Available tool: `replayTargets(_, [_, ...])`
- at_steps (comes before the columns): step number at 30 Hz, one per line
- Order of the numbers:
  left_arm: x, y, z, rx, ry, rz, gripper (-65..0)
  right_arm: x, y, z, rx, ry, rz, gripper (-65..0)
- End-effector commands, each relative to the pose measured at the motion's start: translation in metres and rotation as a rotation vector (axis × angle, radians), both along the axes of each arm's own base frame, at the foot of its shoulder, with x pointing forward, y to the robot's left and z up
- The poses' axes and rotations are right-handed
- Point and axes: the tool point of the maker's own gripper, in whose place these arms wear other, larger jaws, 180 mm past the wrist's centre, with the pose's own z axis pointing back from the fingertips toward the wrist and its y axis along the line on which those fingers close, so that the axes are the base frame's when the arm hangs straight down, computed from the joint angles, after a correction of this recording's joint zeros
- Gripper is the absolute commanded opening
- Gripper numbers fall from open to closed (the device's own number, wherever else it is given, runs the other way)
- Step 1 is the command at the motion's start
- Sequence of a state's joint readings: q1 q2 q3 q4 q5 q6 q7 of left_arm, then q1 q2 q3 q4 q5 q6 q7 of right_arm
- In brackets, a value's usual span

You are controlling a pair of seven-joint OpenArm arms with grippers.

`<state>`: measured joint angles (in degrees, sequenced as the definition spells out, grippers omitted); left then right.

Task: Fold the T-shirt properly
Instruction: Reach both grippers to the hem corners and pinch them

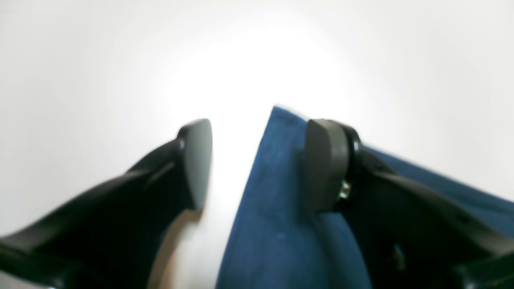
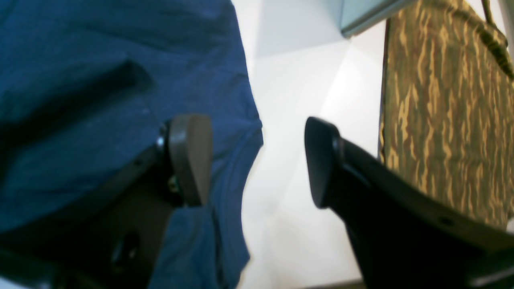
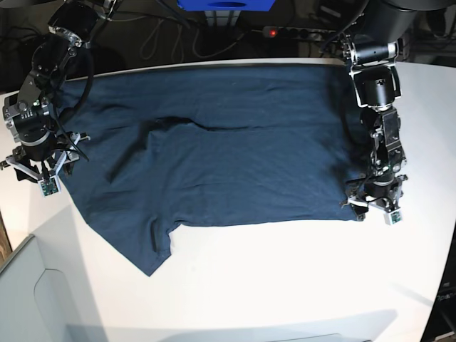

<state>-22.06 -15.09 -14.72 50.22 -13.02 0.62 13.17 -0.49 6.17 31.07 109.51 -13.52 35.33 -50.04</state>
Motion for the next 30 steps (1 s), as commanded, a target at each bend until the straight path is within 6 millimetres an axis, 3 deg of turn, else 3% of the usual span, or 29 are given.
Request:
replayTargets(1, [0.019,0.003,0.022,0.022,-0.068,-0.006,-29.6,0.003,-0.002,0.009,-0.02,-0.027,0.012,-30.0])
replayTargets(8, [0.032,-0.006,0.004,0.053,-0.061,-0.045,-29.6,-0.001,-0.001,0.005,-0.018,-0.012,0.014,-30.0])
replayTargets(15, [0.029,-0.007,-0.005,0.04,-0.044,-0.039,-30.9,0.005,-0.004,0.012,-0.03,-0.035,0.017,-30.0])
replayTargets(21, [0.028,-0.006,-0.006,0.032,-0.045,-0.034,-48.8,0.044,-0.008,0.033,0.004,-0.108,0.008,-30.0])
replayTargets(26, [0.027,-0.005,-0.006,0.034,-0.043,-0.03,-63.1,0.095,-0.008,0.03,0.118,-0.116,-0.001,-30.0])
replayTargets(30, [0.026,-0.005,-0.007,0.034,-0.04,-0.026,-65.0,0.141,0.002,0.012,0.265,-0.073,0.011,-29.7])
